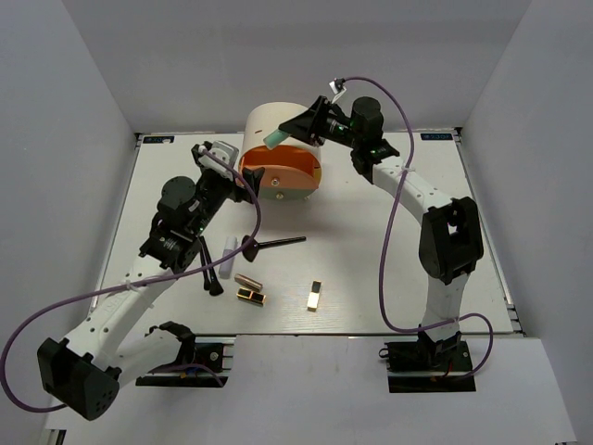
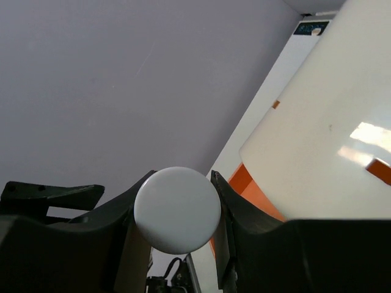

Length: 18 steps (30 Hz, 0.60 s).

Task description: Organize the makeup

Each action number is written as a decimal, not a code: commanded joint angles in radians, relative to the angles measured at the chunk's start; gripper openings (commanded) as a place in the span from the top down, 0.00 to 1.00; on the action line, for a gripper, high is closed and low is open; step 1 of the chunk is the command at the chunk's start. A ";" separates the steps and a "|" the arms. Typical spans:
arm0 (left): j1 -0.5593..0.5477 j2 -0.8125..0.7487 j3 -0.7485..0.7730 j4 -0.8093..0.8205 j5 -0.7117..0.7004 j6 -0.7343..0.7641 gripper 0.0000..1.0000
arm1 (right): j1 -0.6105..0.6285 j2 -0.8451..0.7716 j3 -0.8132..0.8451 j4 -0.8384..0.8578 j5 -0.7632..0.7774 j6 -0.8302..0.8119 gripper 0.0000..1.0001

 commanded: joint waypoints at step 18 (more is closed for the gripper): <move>-0.005 -0.167 -0.098 0.004 -0.051 -0.038 0.06 | 0.004 -0.115 0.037 -0.297 0.145 0.287 1.00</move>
